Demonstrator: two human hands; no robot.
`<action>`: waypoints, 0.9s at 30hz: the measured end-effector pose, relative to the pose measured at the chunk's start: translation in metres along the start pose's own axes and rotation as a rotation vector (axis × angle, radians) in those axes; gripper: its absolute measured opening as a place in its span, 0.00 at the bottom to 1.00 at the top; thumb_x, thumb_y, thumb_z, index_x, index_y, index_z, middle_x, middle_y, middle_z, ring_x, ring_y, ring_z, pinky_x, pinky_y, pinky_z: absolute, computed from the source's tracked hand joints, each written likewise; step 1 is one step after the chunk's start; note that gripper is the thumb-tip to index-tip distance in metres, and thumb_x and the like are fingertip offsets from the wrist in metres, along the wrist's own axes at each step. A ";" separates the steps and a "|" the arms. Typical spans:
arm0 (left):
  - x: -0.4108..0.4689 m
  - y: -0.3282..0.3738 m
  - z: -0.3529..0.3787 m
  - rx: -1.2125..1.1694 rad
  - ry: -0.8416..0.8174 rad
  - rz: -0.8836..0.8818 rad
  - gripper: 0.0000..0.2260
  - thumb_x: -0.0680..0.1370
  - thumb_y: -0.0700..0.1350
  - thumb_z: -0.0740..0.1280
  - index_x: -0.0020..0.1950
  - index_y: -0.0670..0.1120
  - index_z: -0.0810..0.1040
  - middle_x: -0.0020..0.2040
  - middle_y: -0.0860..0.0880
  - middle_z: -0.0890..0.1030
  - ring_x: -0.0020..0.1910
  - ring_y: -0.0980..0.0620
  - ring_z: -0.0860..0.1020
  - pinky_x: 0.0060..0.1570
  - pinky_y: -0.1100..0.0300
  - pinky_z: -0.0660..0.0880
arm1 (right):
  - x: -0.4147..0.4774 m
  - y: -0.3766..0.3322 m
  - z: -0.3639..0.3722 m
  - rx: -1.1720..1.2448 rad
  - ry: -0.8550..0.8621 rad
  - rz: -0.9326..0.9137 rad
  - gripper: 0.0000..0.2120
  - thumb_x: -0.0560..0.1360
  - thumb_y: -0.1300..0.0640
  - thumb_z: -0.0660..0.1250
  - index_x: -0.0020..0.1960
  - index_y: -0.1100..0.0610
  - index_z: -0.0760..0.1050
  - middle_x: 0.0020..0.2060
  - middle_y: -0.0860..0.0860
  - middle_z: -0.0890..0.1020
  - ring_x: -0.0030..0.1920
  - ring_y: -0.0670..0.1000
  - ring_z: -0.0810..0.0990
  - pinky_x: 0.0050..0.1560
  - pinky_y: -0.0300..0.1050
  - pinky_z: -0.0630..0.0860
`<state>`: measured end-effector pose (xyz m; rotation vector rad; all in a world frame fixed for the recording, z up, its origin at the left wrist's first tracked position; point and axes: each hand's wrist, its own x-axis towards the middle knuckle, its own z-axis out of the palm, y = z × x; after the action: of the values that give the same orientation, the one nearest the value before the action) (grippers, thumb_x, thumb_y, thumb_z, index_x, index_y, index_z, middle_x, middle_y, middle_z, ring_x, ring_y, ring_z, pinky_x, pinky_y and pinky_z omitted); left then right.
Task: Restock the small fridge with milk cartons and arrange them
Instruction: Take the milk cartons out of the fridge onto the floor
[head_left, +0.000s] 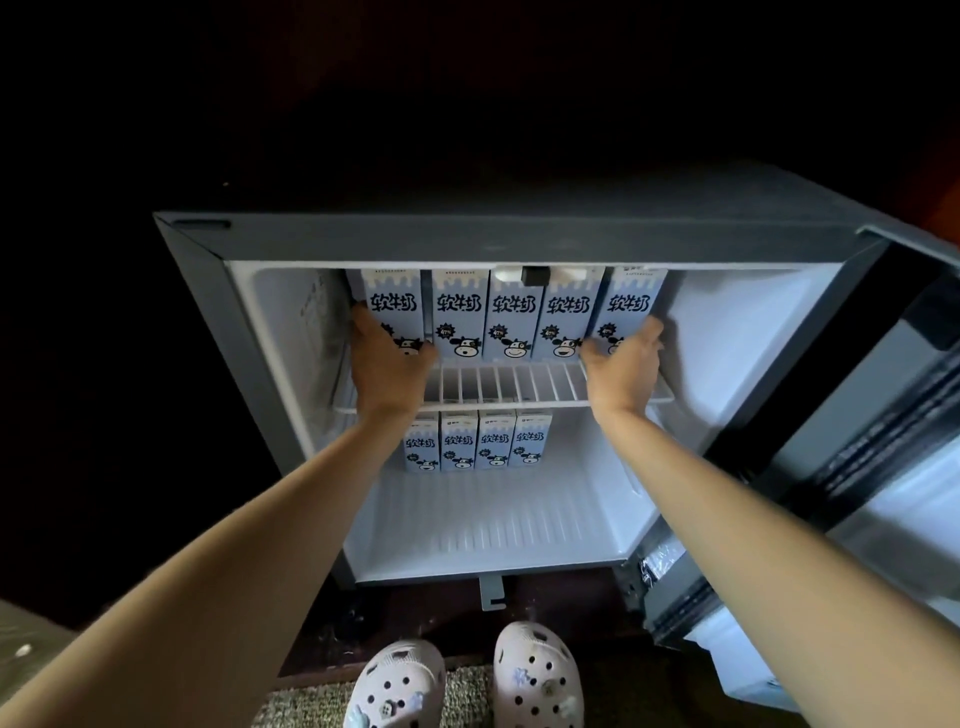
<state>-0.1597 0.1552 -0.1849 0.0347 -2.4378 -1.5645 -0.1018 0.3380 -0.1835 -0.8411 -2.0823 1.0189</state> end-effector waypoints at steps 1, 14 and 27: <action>0.004 -0.001 0.000 -0.021 0.005 -0.019 0.30 0.66 0.37 0.74 0.65 0.39 0.65 0.58 0.45 0.76 0.52 0.50 0.76 0.47 0.62 0.72 | 0.001 -0.001 -0.001 0.010 -0.009 0.011 0.22 0.74 0.63 0.65 0.63 0.69 0.61 0.55 0.63 0.76 0.52 0.61 0.77 0.44 0.45 0.68; -0.042 0.013 -0.036 -0.030 0.017 0.047 0.27 0.66 0.41 0.75 0.63 0.46 0.70 0.58 0.47 0.78 0.54 0.49 0.78 0.50 0.54 0.79 | -0.019 -0.005 -0.040 0.145 -0.094 0.085 0.19 0.67 0.65 0.71 0.45 0.59 0.59 0.33 0.49 0.71 0.33 0.49 0.69 0.28 0.36 0.64; -0.168 0.092 -0.108 -0.022 -0.104 0.114 0.20 0.70 0.41 0.72 0.60 0.43 0.72 0.46 0.53 0.75 0.44 0.56 0.73 0.30 0.78 0.68 | -0.115 -0.038 -0.150 0.177 -0.208 -0.065 0.24 0.66 0.65 0.72 0.59 0.63 0.67 0.43 0.51 0.77 0.42 0.50 0.75 0.27 0.21 0.67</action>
<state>0.0370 0.1230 -0.0916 -0.1906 -2.4517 -1.5803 0.0712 0.2923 -0.1118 -0.5966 -2.1357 1.2804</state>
